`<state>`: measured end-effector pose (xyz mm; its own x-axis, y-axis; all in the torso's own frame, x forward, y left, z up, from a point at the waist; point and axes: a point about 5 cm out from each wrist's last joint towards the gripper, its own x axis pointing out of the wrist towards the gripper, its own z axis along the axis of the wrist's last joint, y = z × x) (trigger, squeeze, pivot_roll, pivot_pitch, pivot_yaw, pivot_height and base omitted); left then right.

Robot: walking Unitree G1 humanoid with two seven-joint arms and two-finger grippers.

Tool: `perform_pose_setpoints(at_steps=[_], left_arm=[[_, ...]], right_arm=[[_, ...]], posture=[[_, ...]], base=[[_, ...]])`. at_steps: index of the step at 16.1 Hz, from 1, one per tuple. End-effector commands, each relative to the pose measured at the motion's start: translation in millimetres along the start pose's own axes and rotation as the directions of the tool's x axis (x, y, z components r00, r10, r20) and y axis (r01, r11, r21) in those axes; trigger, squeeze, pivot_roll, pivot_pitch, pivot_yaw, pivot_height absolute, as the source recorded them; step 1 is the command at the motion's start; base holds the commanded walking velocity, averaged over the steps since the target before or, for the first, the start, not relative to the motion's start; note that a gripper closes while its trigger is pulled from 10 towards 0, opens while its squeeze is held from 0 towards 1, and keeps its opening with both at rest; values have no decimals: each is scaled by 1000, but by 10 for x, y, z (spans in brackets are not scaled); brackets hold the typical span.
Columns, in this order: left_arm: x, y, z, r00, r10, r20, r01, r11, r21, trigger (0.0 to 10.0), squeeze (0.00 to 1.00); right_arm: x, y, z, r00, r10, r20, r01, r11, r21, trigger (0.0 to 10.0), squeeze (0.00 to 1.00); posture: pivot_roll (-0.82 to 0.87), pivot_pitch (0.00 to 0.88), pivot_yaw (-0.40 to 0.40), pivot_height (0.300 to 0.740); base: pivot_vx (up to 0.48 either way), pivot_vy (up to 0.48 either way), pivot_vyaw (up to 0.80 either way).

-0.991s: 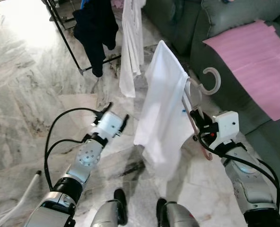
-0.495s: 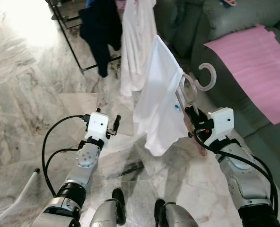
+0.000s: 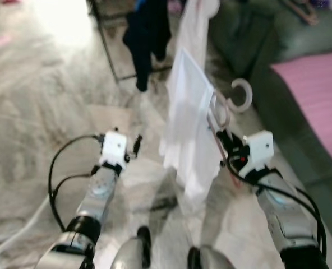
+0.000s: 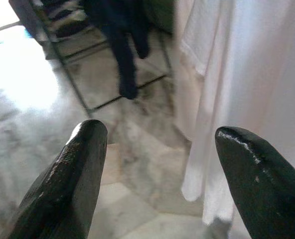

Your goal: Hang hanger

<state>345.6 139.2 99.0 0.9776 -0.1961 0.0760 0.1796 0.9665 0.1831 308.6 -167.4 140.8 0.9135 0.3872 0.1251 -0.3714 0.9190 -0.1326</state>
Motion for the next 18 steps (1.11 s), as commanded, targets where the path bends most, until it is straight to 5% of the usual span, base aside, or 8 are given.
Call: perform_pose_setpoints(at_steps=[1, 7, 18], left_arm=[[-24, -89, -42, 999, -29, -18, 29, 999, -14, 10000, 0], [-40, 1, -155, 991, 68, -119, -68, 998, 3, 10000, 0], [-84, -27, -109, 993, 71, -93, -73, 997, -18, 10000, 0]], right_arm=[[-44, -44, 69, 999, -16, 42, 17, 1000, -11, 10000, 0], [-35, -13, 49, 999, -16, 31, 16, 1000, 1, 10000, 0], [-40, 90, 111, 997, -33, 68, 34, 999, -4, 10000, 0]], posture=[[-9, 272, 32, 740], [-5, 278, 35, 740], [10, 234, 40, 740]], base=[[352, 0, 0], [59, 0, 0], [0, 0, 0]])
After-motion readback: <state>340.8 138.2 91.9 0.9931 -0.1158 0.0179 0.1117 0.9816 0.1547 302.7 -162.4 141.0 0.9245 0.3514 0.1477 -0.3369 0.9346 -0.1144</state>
